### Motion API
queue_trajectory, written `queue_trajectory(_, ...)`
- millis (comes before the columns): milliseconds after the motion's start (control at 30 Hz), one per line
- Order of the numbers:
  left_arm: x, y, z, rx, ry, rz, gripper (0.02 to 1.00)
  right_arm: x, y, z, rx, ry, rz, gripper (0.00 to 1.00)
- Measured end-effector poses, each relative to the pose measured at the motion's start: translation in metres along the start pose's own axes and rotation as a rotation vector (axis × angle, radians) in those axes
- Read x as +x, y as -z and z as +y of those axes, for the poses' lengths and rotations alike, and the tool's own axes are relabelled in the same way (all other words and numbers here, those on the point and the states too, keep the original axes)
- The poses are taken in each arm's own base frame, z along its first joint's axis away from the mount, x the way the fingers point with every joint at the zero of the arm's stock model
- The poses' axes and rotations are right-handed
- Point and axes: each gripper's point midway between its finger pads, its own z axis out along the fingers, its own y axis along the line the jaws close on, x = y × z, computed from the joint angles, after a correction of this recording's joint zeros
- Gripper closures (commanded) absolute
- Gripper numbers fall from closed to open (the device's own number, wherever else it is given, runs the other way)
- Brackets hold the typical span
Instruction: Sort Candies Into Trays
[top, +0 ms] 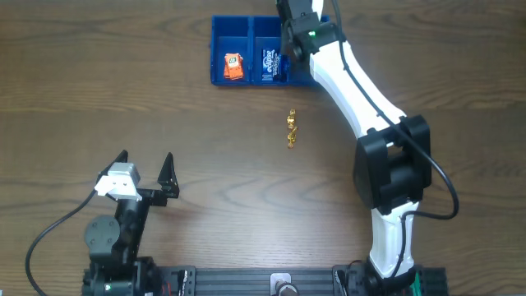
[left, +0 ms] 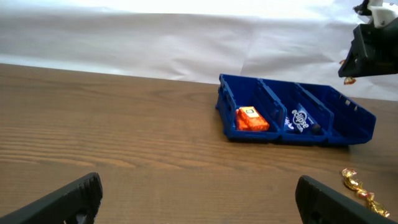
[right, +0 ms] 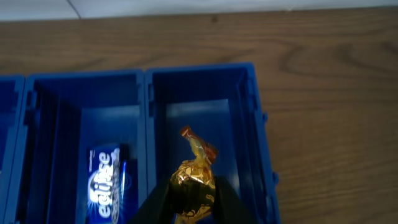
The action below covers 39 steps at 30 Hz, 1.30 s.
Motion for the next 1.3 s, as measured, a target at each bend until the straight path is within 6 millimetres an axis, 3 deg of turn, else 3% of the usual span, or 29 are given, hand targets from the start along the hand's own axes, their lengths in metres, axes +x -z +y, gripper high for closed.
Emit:
queue_trajectory(133, 0.0, 0.0, 0.0, 0.0, 0.0, 0.0, 0.02, -0.003, -0.002, -0.006, 0.001, -0.012, -0.001, 0.853)
queue_trajectory(200, 0.0, 0.0, 0.0, 0.0, 0.0, 0.0, 0.02, -0.002, -0.003, -0.006, 0.0, -0.013, 0.001, 0.783)
queue_trajectory(233, 0.0, 0.0, 0.0, 0.0, 0.0, 0.0, 0.02, -0.002, -0.003, -0.006, 0.0, -0.012, 0.002, 0.72)
queue_trajectory(267, 0.0, 0.0, 0.0, 0.0, 0.0, 0.0, 0.02, -0.002, -0.003, -0.006, -0.002, -0.011, 0.003, 0.459)
queue_trajectory(367, 0.0, 0.0, 0.0, 0.0, 0.0, 0.0, 0.02, -0.001, -0.003, -0.006, -0.003, -0.001, 0.006, 0.281)
queue_trajectory(500, 0.0, 0.0, 0.0, 0.0, 0.0, 0.0, 0.02, 0.001, -0.003, -0.007, 0.001, 0.002, 0.015, 0.248)
queue_trajectory(600, 0.0, 0.0, 0.0, 0.0, 0.0, 0.0, 0.02, 0.016, 0.003, -0.014, 0.024, 0.03, 0.086, 0.237)
queue_trajectory(700, 0.0, 0.0, 0.0, 0.0, 0.0, 0.0, 0.02, 0.022, 0.048, -0.029, 0.037, 0.05, 0.15, 0.233)
queue_trajectory(833, 0.0, 0.0, 0.0, 0.0, 0.0, 0.0, 0.02, 0.018, 0.181, -0.035, -0.059, 0.034, 0.138, 0.231)
queue_trajectory(900, 0.0, 0.0, 0.0, 0.0, 0.0, 0.0, 0.02, 0.028, 0.205, -0.022, -0.112, 0.033, 0.136, 0.226)
queue_trajectory(967, 0.0, 0.0, 0.0, 0.0, 0.0, -0.001, 0.02, 0.053, 0.188, -0.003, -0.128, 0.045, 0.183, 0.226)
queue_trajectory(1067, 0.0, 0.0, 0.0, 0.0, 0.0, -0.001, 0.02, 0.121, 0.131, 0.018, -0.113, 0.086, 0.322, 0.226)
queue_trajectory(1133, 0.0, 0.0, 0.0, 0.0, 0.0, 0.0, 0.018, 0.161, 0.101, 0.019, -0.098, 0.091, 0.386, 0.226)
queue_trajectory(1200, 0.0, 0.0, 0.0, 0.0, 0.0, 0.0, 0.02, 0.179, 0.09, 0.017, -0.088, 0.074, 0.408, 0.229)
queue_trajectory(1300, 0.0, 0.0, 0.0, 0.0, 0.0, 0.0, 0.02, 0.19, 0.083, 0.016, -0.082, 0.064, 0.427, 0.229)
